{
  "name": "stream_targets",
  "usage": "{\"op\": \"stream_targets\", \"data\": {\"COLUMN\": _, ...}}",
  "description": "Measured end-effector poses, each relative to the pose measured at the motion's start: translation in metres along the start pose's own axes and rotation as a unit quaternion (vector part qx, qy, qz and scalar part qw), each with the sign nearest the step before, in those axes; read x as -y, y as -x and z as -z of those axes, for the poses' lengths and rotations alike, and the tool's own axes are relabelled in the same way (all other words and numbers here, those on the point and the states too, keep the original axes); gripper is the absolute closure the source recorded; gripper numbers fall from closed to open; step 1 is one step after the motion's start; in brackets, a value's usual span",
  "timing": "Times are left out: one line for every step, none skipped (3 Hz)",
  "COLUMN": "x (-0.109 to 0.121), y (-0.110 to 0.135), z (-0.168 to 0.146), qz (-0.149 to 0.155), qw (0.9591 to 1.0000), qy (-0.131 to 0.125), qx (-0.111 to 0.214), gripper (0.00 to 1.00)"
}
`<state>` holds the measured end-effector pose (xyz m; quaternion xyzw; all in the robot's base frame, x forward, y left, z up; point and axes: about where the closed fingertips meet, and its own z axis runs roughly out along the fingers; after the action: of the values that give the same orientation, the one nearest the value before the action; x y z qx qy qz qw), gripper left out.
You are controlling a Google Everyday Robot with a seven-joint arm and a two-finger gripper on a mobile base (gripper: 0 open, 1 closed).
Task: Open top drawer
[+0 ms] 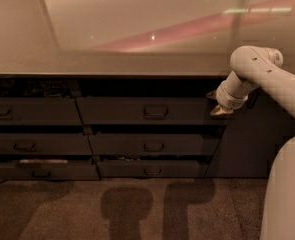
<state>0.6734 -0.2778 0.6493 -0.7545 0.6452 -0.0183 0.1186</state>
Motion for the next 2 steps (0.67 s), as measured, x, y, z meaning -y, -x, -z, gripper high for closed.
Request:
{"op": "stream_targets", "data": {"x": 0.0, "y": 0.0, "z": -0.0001, "qz": 0.0, "qw": 1.0, "qy": 0.0, "qx": 0.0, "gripper": 1.0}}
{"op": "stream_targets", "data": {"x": -0.0001, "y": 0.0, "z": -0.0001, "qz": 0.0, "qw": 1.0, "qy": 0.0, "qx": 0.0, "gripper": 1.0}}
